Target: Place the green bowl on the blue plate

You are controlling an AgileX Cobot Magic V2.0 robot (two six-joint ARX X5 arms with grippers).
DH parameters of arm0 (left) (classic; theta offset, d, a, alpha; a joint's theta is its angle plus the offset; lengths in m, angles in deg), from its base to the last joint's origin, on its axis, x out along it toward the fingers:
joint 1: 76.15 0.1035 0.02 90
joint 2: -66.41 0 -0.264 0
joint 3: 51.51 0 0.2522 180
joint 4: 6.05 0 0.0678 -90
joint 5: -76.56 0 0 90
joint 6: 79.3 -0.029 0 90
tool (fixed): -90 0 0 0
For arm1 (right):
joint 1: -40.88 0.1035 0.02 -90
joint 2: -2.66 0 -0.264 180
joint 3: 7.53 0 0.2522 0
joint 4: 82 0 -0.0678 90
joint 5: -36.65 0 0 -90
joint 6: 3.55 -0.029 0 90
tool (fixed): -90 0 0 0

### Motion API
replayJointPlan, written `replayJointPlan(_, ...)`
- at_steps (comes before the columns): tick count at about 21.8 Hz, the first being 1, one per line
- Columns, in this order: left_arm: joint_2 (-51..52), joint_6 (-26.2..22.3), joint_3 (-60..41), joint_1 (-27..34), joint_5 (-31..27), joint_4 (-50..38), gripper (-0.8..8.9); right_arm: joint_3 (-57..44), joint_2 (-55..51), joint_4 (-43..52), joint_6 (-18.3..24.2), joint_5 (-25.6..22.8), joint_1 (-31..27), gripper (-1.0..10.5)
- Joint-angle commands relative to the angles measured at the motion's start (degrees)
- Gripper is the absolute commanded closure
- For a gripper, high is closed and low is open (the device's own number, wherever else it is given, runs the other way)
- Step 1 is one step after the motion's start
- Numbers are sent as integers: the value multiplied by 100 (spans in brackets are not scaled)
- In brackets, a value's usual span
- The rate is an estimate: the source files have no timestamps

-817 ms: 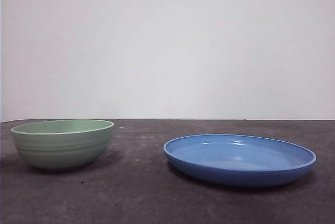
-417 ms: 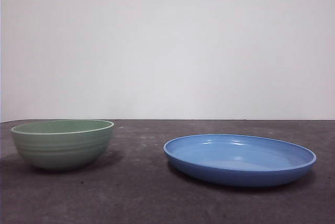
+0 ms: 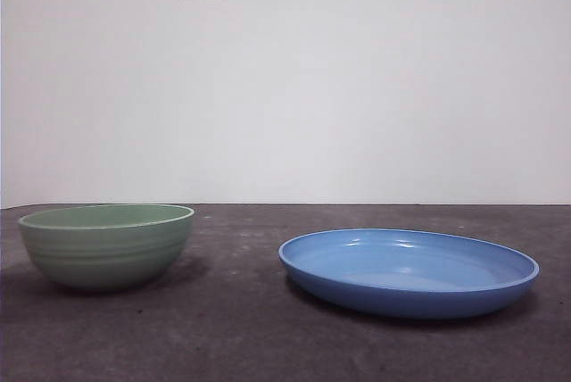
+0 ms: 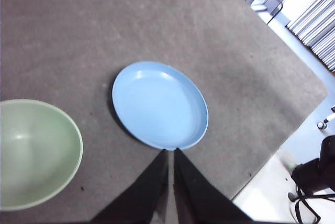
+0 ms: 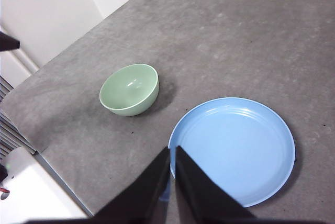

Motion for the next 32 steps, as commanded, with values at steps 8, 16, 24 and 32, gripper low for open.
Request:
replayJointPlan(8, -28, -63, 118, -33, 28, 144, 439, 92, 22, 50, -2, 9, 24, 623)
replayJointPlan(16, -28, -98, 118, -33, 22, 146, 246, 92, 22, 48, -212, 11, 24, 293)
replayJointPlan(24, -184, -149, 118, -13, -1248, 483, 247, 92, 22, 55, -280, 13, 24, 294)
replayJointPlan(32, -1078, -271, 118, 264, -2085, 879, 251, 92, 22, 55, -315, 13, 24, 294)
